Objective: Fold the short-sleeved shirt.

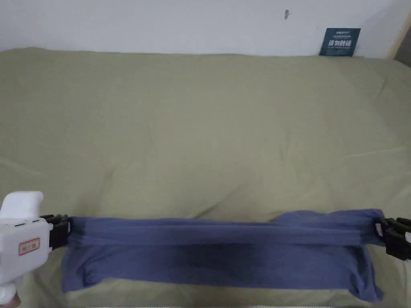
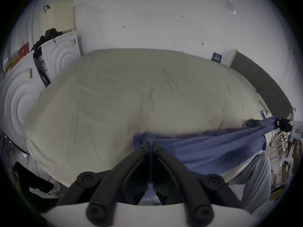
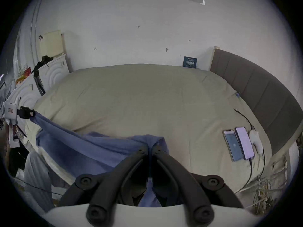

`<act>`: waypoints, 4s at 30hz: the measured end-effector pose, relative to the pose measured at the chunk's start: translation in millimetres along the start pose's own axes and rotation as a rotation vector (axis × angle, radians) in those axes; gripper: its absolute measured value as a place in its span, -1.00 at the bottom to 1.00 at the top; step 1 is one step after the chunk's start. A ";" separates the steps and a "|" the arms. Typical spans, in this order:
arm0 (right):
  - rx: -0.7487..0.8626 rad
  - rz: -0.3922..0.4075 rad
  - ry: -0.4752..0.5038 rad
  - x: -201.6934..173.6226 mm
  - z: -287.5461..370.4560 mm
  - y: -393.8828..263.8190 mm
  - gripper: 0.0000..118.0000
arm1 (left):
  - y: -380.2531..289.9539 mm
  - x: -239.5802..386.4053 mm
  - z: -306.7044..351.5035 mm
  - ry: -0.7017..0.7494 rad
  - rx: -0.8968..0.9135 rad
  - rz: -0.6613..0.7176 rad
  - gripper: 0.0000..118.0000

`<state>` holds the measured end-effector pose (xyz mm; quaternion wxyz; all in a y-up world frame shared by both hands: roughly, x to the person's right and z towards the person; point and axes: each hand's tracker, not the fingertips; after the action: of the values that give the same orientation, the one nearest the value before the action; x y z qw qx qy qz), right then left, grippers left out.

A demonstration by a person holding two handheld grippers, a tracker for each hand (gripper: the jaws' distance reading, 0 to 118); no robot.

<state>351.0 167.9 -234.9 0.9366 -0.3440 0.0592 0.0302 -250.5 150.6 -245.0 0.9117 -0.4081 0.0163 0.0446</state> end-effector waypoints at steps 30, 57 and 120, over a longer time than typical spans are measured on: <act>0.179 -0.088 -0.010 -137.5 -3.7 -3.9 -1.00 | -22.7 -8.3 4.1 -0.079 0.017 0.178 -1.00; 0.210 0.069 -0.009 -206.3 -35.9 8.1 -1.00 | 11.5 -106.8 -93.8 -0.633 -0.386 0.395 0.94; 0.382 -0.041 -0.200 -136.1 20.7 14.9 -1.00 | 20.9 151.3 -67.6 -0.525 -0.295 0.136 0.50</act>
<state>216.6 190.4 -211.0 0.9864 -0.1566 -0.0364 0.0335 -101.4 124.3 -315.6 0.8107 -0.5086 -0.1989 0.2112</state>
